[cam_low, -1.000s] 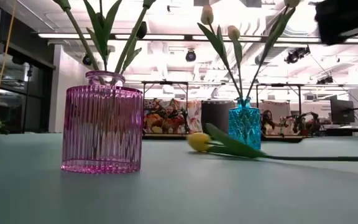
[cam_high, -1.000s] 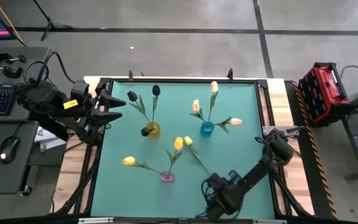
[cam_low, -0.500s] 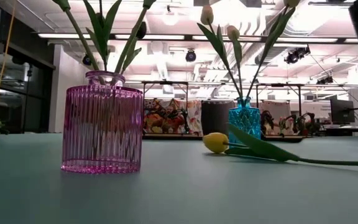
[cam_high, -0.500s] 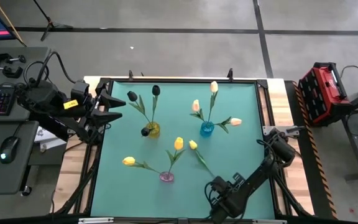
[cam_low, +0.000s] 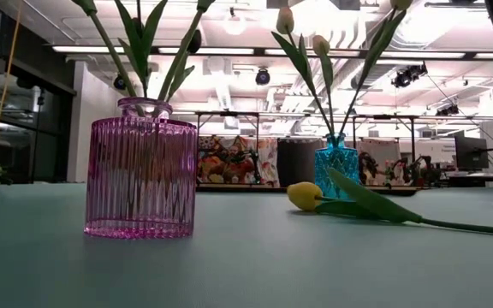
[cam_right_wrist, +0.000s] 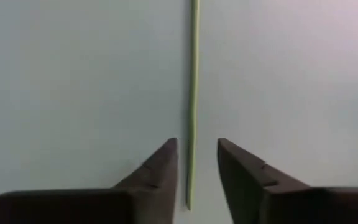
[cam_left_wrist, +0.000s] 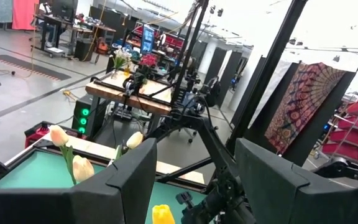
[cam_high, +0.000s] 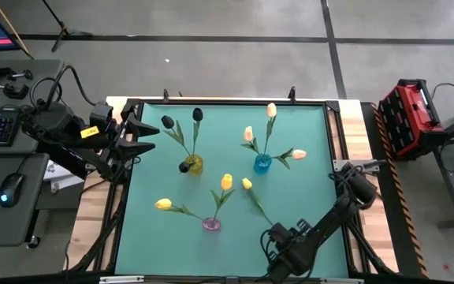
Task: Sort flowers into vase by color
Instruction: Put the yellow tulip flower into the purple vase
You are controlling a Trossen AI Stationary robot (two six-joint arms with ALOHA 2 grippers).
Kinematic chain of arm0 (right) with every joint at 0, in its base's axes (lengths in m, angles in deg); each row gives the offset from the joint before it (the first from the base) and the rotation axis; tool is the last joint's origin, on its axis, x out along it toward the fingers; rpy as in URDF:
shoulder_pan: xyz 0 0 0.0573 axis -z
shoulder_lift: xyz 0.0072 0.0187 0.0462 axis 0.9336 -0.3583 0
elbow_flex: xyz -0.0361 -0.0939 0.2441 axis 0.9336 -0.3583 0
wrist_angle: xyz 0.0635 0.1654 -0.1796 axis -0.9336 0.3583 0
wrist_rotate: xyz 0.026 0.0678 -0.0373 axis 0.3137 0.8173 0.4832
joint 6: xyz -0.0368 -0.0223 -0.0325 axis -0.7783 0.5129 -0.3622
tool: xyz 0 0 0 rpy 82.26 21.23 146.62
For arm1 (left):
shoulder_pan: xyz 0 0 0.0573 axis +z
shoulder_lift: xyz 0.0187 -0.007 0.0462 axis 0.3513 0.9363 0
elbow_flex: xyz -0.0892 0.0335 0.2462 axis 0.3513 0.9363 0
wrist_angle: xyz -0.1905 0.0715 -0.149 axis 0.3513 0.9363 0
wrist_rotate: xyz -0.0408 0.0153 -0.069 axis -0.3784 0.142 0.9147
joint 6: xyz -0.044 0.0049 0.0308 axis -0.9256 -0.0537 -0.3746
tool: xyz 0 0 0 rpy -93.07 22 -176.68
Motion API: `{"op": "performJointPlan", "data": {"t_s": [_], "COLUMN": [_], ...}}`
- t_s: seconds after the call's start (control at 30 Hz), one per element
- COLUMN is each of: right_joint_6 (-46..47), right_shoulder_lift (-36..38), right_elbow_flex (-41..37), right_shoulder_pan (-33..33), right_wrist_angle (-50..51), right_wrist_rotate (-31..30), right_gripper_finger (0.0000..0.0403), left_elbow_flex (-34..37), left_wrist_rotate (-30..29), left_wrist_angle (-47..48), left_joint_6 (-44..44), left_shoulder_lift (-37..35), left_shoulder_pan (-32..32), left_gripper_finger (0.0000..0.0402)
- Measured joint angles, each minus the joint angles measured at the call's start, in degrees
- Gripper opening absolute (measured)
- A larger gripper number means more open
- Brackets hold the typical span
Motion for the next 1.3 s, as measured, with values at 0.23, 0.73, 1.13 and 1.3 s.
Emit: {"op": "performJointPlan", "data": {"t_s": [0.23, 0.73, 1.13, 1.3], "right_joint_6": [0.0, 3.65, 12.79, 13.61], "right_shoulder_lift": [3.7, 6.34, 22.87, 32.63], "right_elbow_flex": [0.02, 0.02, -14.48, -27.55], "right_shoulder_pan": [0.0, 1.57, 1.05, 1.15], "right_wrist_angle": [0.85, 0.88, -0.05, -14.92], "right_wrist_rotate": [-2.39, -12.23, -17.81, -17.91], "right_gripper_finger": [0.0202, 0.0236, 0.0236, 0.0236], "left_elbow_flex": [0.0, 0.01, 0.01, 0.0], "left_wrist_rotate": [-0.02, -0.57, -0.59, -0.59], "left_wrist_angle": [-0.01, -0.03, -0.06, -0.05], "left_joint_6": [1.01, 1.36, 1.38, 1.38], "left_shoulder_lift": [0.0, 0.0, 0.0, 0.0], "left_shoulder_pan": [-0.02, 0.0, 0.0, -0.01], "left_gripper_finger": [0.0204, 0.0204, 0.0204, 0.0204]}}
